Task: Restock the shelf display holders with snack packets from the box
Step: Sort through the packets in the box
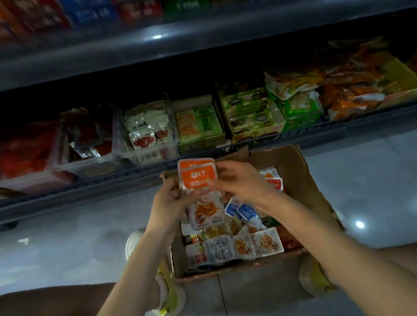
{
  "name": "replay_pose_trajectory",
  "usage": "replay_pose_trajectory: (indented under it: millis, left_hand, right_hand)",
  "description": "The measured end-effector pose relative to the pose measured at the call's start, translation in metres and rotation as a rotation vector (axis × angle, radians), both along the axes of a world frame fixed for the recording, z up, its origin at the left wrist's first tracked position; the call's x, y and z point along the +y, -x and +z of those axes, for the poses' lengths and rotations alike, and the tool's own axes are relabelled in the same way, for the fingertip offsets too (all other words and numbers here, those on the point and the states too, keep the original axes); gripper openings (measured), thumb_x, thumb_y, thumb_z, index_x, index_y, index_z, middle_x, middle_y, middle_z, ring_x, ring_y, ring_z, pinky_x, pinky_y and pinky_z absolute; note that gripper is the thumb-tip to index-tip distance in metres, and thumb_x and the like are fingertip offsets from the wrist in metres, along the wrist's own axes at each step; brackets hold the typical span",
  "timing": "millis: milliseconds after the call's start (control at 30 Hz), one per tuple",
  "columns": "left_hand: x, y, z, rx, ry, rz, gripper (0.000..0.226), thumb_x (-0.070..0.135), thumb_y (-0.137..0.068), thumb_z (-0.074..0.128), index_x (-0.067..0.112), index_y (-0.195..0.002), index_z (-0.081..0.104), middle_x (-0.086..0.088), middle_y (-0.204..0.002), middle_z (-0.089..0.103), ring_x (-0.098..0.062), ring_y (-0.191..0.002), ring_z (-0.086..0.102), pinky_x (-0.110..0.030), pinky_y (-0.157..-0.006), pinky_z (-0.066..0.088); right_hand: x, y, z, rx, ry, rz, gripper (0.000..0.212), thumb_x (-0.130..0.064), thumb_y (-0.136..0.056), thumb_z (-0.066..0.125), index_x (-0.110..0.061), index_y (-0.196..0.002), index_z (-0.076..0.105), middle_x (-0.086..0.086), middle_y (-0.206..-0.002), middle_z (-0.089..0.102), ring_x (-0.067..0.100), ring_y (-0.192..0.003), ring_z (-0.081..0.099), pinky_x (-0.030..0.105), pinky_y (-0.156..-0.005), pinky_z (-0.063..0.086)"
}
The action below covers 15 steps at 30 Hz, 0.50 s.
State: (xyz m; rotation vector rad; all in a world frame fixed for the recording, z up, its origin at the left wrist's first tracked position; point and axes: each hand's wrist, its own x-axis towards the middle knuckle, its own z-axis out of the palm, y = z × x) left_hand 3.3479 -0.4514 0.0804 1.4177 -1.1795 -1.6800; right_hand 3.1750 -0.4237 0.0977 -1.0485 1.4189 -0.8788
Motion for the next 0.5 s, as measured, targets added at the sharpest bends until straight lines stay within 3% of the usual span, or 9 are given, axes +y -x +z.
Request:
replay_pose_trajectory:
  millis: [100, 167, 300, 500]
  left_hand:
    - [-0.007, -0.012, 0.052, 0.069, 0.063, 0.048, 0.020, 0.008, -0.082, 0.069, 0.003, -0.098, 0.059, -0.005, -0.082, 0.073, -0.018, -0.074, 0.071, -0.024, -0.056, 0.054]
    - [-0.013, -0.022, 0.085, 0.108, 0.106, 0.071, 0.015, 0.012, -0.085, 0.066, 0.005, -0.097, 0.061, -0.006, -0.083, 0.073, -0.018, -0.072, 0.071, -0.025, -0.054, 0.055]
    - [-0.034, -0.048, 0.143, 0.074, 0.228, 0.106, 0.019, 0.021, -0.085, 0.066, 0.011, -0.101, 0.067, -0.011, -0.096, 0.073, -0.023, -0.084, 0.071, -0.037, -0.072, 0.057]
    - [-0.074, -0.088, 0.208, 0.029, 0.495, 0.209, 0.015, 0.011, -0.084, 0.068, 0.020, -0.095, 0.067, -0.002, -0.087, 0.072, -0.014, -0.081, 0.070, -0.023, -0.067, 0.056]
  right_hand:
    - [-0.013, -0.018, 0.051, 0.064, 0.139, 0.012, 0.014, -0.014, -0.084, 0.069, -0.025, -0.093, 0.066, -0.014, -0.084, 0.067, -0.010, -0.069, 0.063, 0.010, -0.060, 0.048]
    - [-0.022, -0.030, 0.083, 0.068, 0.204, -0.004, 0.011, -0.012, -0.085, 0.068, -0.022, -0.090, 0.067, -0.013, -0.080, 0.067, -0.009, -0.065, 0.062, 0.011, -0.059, 0.048]
    - [-0.048, -0.053, 0.140, 0.023, 0.279, -0.045, 0.012, -0.007, -0.083, 0.070, -0.015, -0.092, 0.069, 0.002, -0.087, 0.072, 0.008, -0.072, 0.069, 0.019, -0.056, 0.052]
    - [-0.095, -0.092, 0.209, 0.035, 0.388, -0.055, 0.011, -0.006, -0.081, 0.071, -0.013, -0.090, 0.071, 0.001, -0.083, 0.073, 0.008, -0.069, 0.067, 0.016, -0.050, 0.046]
